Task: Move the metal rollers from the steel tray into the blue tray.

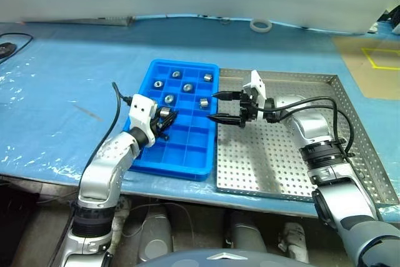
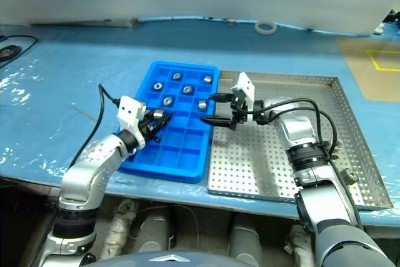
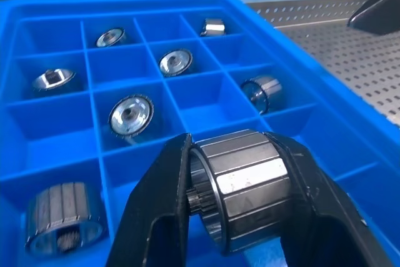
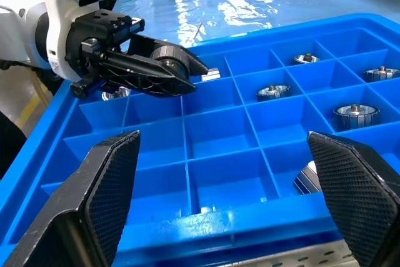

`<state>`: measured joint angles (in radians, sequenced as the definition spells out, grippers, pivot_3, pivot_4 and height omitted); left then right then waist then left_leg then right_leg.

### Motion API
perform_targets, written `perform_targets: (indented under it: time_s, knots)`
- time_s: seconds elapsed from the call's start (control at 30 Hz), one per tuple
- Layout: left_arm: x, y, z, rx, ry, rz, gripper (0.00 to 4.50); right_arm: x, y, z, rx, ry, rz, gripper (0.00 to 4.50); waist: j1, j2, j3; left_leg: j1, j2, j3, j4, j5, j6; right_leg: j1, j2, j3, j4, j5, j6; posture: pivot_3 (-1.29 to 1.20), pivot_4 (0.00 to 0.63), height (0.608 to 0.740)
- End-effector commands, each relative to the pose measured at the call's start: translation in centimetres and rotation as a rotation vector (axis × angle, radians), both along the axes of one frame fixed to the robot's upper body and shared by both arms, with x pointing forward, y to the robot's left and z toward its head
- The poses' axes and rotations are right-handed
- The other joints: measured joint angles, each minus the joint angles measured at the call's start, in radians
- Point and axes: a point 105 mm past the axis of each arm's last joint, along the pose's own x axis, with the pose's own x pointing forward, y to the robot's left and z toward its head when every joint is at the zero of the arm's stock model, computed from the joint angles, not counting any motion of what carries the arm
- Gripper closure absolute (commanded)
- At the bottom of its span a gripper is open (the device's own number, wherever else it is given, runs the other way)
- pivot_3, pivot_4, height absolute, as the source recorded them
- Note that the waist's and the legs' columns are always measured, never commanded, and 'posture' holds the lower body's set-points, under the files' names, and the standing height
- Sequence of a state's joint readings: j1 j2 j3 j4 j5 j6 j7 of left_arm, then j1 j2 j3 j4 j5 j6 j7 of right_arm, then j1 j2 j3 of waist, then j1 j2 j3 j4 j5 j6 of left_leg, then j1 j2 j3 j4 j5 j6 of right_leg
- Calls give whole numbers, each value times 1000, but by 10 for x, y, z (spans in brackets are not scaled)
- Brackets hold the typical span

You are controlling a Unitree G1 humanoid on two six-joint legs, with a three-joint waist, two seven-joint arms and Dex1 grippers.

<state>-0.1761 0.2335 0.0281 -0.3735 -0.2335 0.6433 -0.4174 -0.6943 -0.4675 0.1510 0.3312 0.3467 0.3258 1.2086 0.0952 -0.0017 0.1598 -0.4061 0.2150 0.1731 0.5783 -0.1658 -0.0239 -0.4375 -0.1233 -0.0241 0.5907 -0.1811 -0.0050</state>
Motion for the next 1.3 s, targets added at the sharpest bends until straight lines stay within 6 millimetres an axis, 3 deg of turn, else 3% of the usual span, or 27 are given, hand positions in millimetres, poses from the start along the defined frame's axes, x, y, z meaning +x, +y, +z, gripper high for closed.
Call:
perform_targets:
  time_s: [0.03, 0.17, 0.4, 0.57, 0.67, 0.73, 0.9, 1.1, 1.3]
  knots:
    - [-8, 7, 11, 59, -59, 47, 3079, -2, 1, 7, 5, -42, 20, 0, 0, 0, 0, 1, 1, -1, -1, 1, -1, 0, 1, 0, 0, 0, 0, 95, 150, 740]
    - [-16, 18, 6, 65, -42, 119, 3079, -3, 0, 6, 2, -36, 18, 0, 0, 0, 0, 1, 10, -1, -3, 3, -6, -1, 11, 0, 1, 0, 0, 95, 150, 740]
    - [-23, 14, -6, 72, 9, 130, 3079, -2, 1, 5, 1, -37, 18, 0, 0, 0, 0, 3, 11, -2, -7, 5, -9, -2, 13, 0, 1, 0, 0, 95, 150, 740]
    - [-21, 14, -9, 66, 30, 137, 1526, -1, -2, 5, -4, -44, 4, 0, 0, 0, 0, 3, 11, -2, -7, 5, -9, -2, 14, 0, 0, 0, 0, 75, 150, 740]
    - [-15, 8, 0, -2, 11, 89, 542, 2, -8, 8, 11, -56, -38, 0, 0, 0, 0, 3, 11, -2, -7, 5, -9, -1, 13, 1, 1, 0, 0, 41, 150, 740]
    - [-14, -3, 11, -30, -28, -3, 542, 6, -14, 12, 34, -77, -93, 0, 1, 0, 0, 2, 10, -2, -6, 5, -9, -1, 13, 1, 1, 0, 0, 20, 150, 740]
    - [-11, -25, 28, -51, -98, -214, 542, 25, -38, 12, 34, -107, -312, 0, -13, 0, 0, 3, 10, -1, -6, 6, -10, -2, 14, 2, 1, 0, -1, -65, 150, 740]
    - [-11, -55, 48, -104, -188, -479, 542, 41, -94, 1, -57, -97, -636, 0, -28, 0, 0, 3, 9, -1, -6, 6, -10, -2, 14, 3, 1, 0, -1, -173, 150, 740]
    - [-9, -69, 52, -101, -210, -617, 542, 27, -130, -15, -132, -30, -778, 0, -60, 1, 0, 5, 9, 1, -7, 6, -10, -1, 14, 5, 2, 1, -1, -271, 150, 740]
